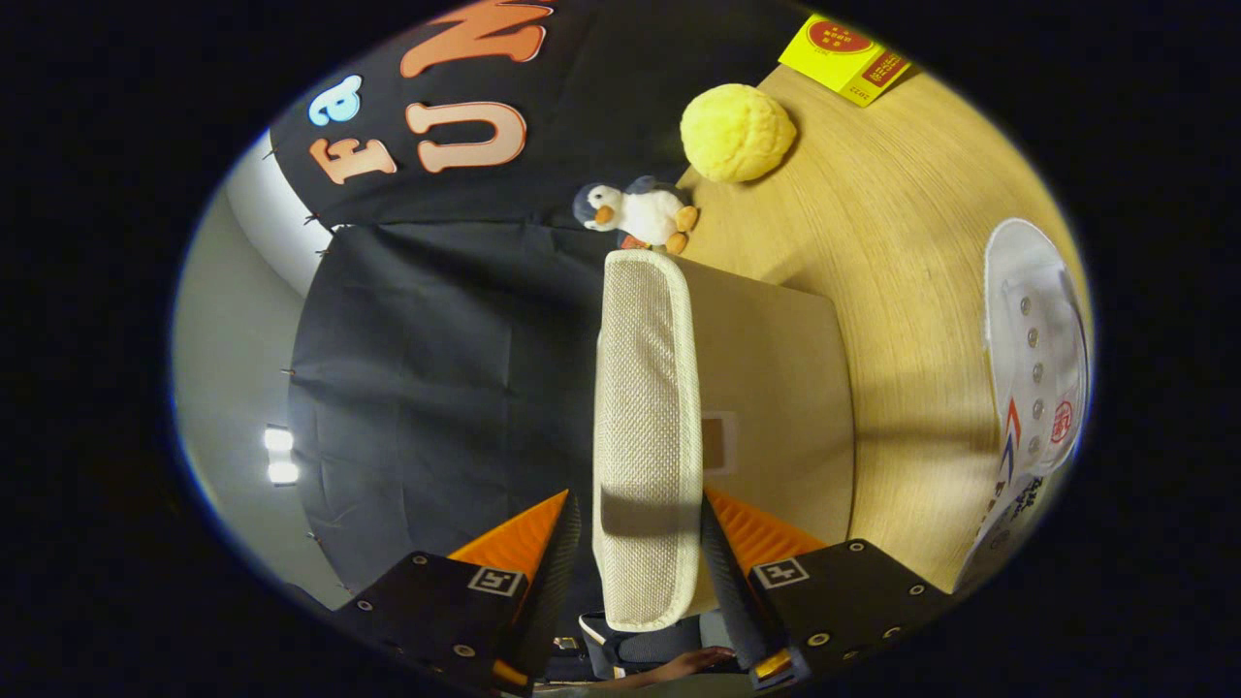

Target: Open the storage box then place both shoes into the box .Put the left shoe in first, then the right shoe, with the right side of both shoes facing outward in a uniform manner.

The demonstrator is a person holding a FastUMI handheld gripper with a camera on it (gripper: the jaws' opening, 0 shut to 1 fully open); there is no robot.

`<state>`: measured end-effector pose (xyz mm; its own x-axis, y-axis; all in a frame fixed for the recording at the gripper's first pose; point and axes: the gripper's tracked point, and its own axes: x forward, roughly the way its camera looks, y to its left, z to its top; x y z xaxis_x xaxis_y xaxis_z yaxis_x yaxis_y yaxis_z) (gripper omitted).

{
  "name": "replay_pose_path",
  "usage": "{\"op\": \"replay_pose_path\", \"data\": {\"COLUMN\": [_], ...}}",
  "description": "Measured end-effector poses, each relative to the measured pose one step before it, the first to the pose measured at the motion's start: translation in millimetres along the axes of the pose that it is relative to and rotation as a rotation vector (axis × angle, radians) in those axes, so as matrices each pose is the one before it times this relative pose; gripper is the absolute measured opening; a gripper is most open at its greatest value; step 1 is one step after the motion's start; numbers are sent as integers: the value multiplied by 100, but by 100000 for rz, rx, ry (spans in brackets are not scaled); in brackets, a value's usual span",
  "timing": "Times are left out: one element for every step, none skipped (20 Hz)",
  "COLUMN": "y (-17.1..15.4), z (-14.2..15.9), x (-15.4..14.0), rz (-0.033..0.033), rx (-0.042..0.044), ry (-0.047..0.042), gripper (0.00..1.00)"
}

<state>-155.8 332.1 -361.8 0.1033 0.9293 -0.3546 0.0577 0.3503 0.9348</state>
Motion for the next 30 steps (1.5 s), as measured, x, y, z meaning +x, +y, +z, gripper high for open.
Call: {"op": "replay_pose_path", "data": {"y": [917,1150,1382,1605,1486,1478,1269,1162,1075,1083,1053,929,819,513,577,809,977,765,815,575,509,433,633,319,96,151,46,196,312,55], "z": [-137,239,198,86,-102,248,380,354,260,470,119,88,-338,-74,15,235,165,218,-64,-237,-106,-357,-341,-338,-329,-273,-255,-240,-257,-354], "x": [-254,-43,85,197,443,624,427,595,160,378,254,593,706,883,1122,982,778,972,972,1188,1452,950,961,1239,1610,1286,1118,1062,1016,905], "rz": [969,352,649,1509,1181,1299,867,550,286,426,704,372,-163,-931,-1144,-844,152,-781,-581,-558,-540,-331,-472,-402,-778,-730,-1358,-1473,-1541,-1560], "rx": [-2514,-3147,-3943,-4168,-3501,-3464,-2944,-2445,-2331,-2384,-2189,-1174,-961,-1398,-2149,-2312,-2731,-3111,-2779,-2508,-2160,-1647,-850,8,118,-829,-1157,-653,317,26], "ry": [340,-994,-1368,-416,282,270,-289,-654,-1114,-1997,-1439,103,1273,1359,1633,561,276,26,949,1352,988,1181,1354,1668,1475,1432,1347,944,1320,1575], "gripper": [68,60,54,48,42,36,33,27,25,18,16,14,13,13,13,13,14,14,14,16,16,17,17,17,17,17,17,19,19,21]}}
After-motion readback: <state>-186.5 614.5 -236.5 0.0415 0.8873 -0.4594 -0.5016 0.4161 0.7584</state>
